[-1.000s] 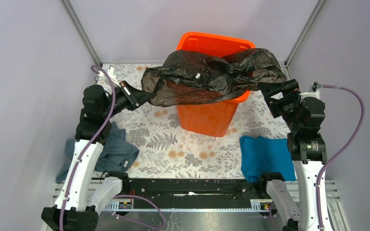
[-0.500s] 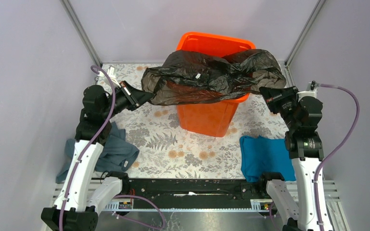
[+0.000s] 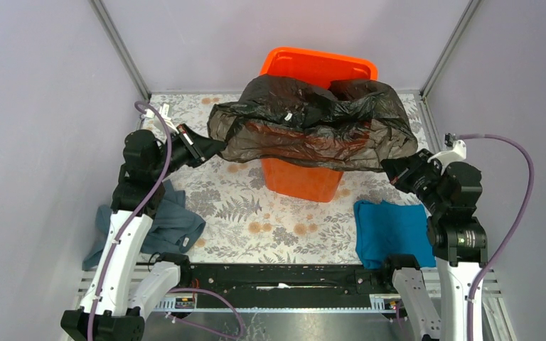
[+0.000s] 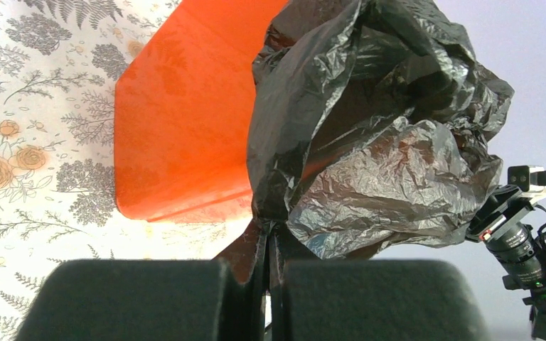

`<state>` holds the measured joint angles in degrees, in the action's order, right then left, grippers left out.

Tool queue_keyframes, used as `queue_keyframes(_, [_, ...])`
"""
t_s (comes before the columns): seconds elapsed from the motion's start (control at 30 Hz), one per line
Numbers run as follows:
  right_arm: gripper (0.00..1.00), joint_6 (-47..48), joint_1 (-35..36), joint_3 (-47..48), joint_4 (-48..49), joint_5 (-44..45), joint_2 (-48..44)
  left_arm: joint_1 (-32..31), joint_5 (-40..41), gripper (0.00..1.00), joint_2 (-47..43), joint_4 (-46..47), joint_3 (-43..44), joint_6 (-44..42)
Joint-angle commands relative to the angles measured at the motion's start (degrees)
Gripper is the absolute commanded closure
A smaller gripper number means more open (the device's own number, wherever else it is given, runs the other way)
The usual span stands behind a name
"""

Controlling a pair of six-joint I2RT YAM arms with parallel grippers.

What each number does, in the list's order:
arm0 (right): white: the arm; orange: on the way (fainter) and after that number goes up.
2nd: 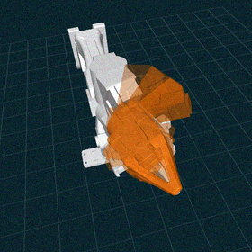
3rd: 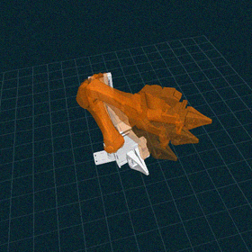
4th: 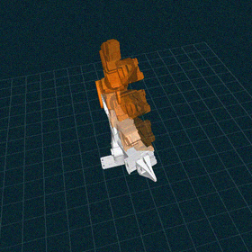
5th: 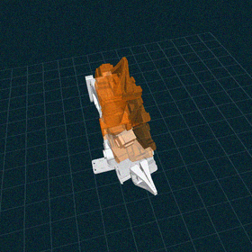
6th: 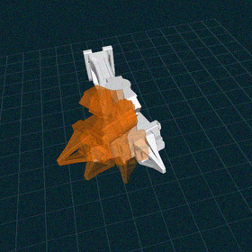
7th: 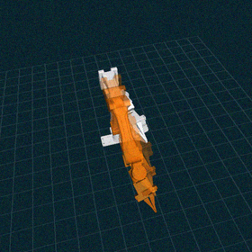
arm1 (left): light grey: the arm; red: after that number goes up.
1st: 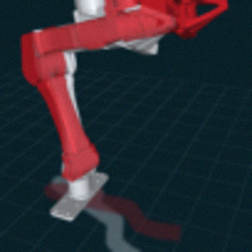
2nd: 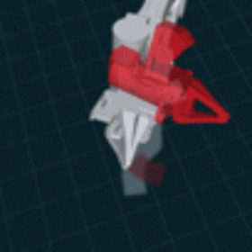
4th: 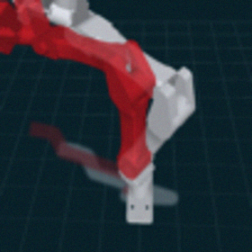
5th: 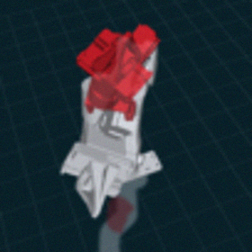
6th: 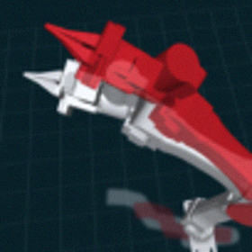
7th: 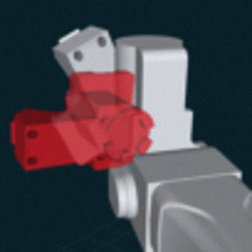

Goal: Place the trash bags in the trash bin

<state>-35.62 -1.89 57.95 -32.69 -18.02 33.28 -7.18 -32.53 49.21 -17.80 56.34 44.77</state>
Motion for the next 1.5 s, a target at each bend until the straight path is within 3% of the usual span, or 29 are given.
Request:
queue_keyframes(0.0, [1.0, 9.85, 0.22, 2.81, -5.64, 5.1, 4.44, -0.15, 2.43, 1.0, -0.33, 1.18, 0.07, -2.21])
queue_keyframes(0.07, [1.0, 9.19, 0.25, 1.29, -1.76, 8.6, 5.68, -0.2, 3.7, 1.0, 0.84, 2.9, -0.48, -2.12])
queue_keyframes(0.2, [1.0, 8.27, 0.22, -4.84, 12.78, 7.07, 10.22, -0.28, 3.7, 1.0, 5.17, 9.87, -2.38, 0.57])
queue_keyframes(0.33, [0.92, 11.89, 0.2, 2.51, 8.88, 6.66, 17.32, -0.54, 2.89, 0.98, 10.01, 11.78, -0.06, -0.27])
queue_keyframes(0.47, [0.7, 14.67, 0.28, 6.92, -0.43, 5.99, 16.12, -0.55, 4.34, 0.74, 10.35, 7.99, 1.26, -3.3])
queue_keyframes(0.63, [0.41, 14.7, 0.22, 5.75, -8.82, 5.92, 5.72, -0.55, 11.27, 0.48, 3.45, -0.47, 0.07, -8.89])
queue_keyframes(0.83, [0.25, 20.61, 0.3, 13.6, -16.04, 8.35, 2.62, -0.55, 23.29, 0.21, -7.62, -10.86, 3.3, -16.04])
queue_keyframes(0.9, [0.23, 23.1, 1.21, 17.9, -16.78, 10.99, 4.3, -0.55, 24.16, 0.1, -10.31, -10.61, 3.95, -16.79])
queue_keyframes(0.97, [0.22, 27.63, 1.61, 20.69, -15.35, 12.17, 6.1, -0.55, 20.12, 0.05, -11.28, -6.76, 3.73, -18.4])
queue_keyframes(1.17, [0.21, 50.69, 6.27, 16.59, -0.84, 13.42, 10.16, -1.2, 10.71, 0.03, -3.94, 0.08, 10.64, -24.01])
queue_keyframes(1.27, [0.2, 57.67, 6.58, 12.78, 6.67, 9.82, 11.26, -2.95, 7.67, 0.03, 0.35, 1.44, 14.62, -26.72])
queue_keyframes(1.47, [0.33, 56.38, 6.61, 14.35, 15.7, 8.03, 18.12, -10.66, 4.58, 0.01, 6.17, 1.02, 19.9, -36.69])
